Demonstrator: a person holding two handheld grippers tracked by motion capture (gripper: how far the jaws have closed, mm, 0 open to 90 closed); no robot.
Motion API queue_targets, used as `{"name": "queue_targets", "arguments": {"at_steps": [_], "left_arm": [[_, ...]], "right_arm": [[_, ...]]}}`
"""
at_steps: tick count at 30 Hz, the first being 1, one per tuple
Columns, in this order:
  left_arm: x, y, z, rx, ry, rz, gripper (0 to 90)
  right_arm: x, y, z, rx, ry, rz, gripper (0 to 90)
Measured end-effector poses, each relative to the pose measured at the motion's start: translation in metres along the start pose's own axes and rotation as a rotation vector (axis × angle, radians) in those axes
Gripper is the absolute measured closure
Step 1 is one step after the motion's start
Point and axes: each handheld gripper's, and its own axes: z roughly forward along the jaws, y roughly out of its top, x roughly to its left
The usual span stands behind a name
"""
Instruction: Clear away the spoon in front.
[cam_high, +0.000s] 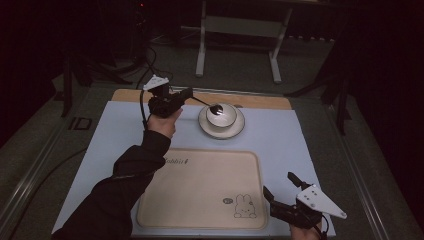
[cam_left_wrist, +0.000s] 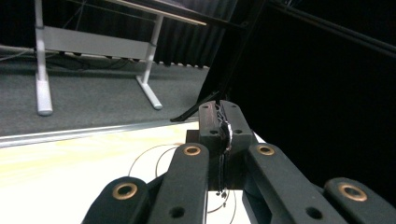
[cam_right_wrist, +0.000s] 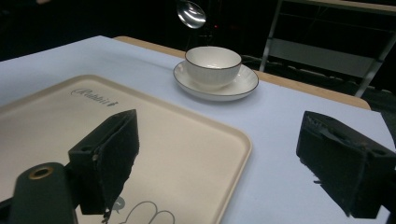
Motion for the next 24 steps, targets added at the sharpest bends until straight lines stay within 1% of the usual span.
{"name": "queue_targets", "arguments": {"at_steps": [1, 4, 6, 7, 8, 10, 11, 12, 15, 16, 17, 18, 20, 21, 22, 23, 24], "left_arm": [[0.000, 0.003, -0.007, 0.001, -0.005, 0.008, 89.6], [0.001, 0.008, -0.018, 0.014, -0.014, 0.021, 89.6], [0.001, 0.009, -0.020, 0.019, -0.016, 0.023, 89.6], [0.004, 0.012, -0.032, 0.032, -0.035, 0.029, 89.6], [0.005, 0.013, -0.036, 0.031, -0.043, 0.028, 89.5], [0.005, 0.016, -0.043, 0.048, -0.053, 0.050, 89.5], [0.005, 0.016, -0.043, 0.048, -0.053, 0.050, 89.5], [0.005, 0.019, -0.050, 0.059, -0.062, 0.067, 89.5], [0.007, 0.022, -0.062, 0.071, -0.068, 0.085, 89.5], [0.008, 0.023, -0.066, 0.074, -0.070, 0.088, 89.5], [0.008, 0.023, -0.066, 0.074, -0.070, 0.088, 89.5], [0.010, 0.025, -0.073, 0.089, -0.082, 0.097, 89.5], [0.012, 0.025, -0.081, 0.098, -0.091, 0.104, 89.5], [0.012, 0.025, -0.081, 0.098, -0.091, 0.104, 89.5], [0.013, 0.025, -0.087, 0.110, -0.097, 0.115, 89.5], [0.015, 0.024, -0.089, 0.122, -0.110, 0.118, 89.5], [0.015, 0.024, -0.092, 0.131, -0.112, 0.126, 89.5]], "right_arm": [[0.000, 0.000, 0.000, 0.000, 0.000, 0.000, 13.1], [0.000, 0.000, 0.001, 0.001, 0.000, -0.004, 13.1], [0.000, 0.000, 0.001, 0.001, 0.000, -0.004, 13.1], [0.001, 0.000, 0.001, 0.001, 0.000, -0.006, 13.1], [0.001, 0.000, 0.001, 0.001, 0.000, -0.006, 13.1], [0.001, 0.000, 0.001, -0.001, 0.001, -0.007, 13.1], [0.001, 0.000, 0.001, -0.001, 0.002, -0.006, 13.1], [0.001, 0.000, 0.001, -0.001, 0.003, -0.004, 13.1], [0.001, 0.000, 0.001, -0.004, 0.004, -0.007, 13.1], [0.001, 0.000, 0.001, -0.005, 0.005, -0.008, 13.1], [0.001, 0.000, 0.001, -0.006, 0.005, -0.008, 13.1], [0.001, 0.000, 0.000, -0.008, 0.005, -0.010, 13.1], [0.001, 0.000, 0.000, -0.008, 0.007, -0.010, 13.1], [0.002, 0.000, 0.000, -0.008, 0.006, -0.012, 13.1], [0.002, 0.000, 0.000, -0.008, 0.007, -0.011, 13.1], [0.002, 0.000, 0.000, -0.009, 0.008, -0.011, 13.1], [0.002, 0.000, 0.000, -0.010, 0.007, -0.013, 13.1]]}}
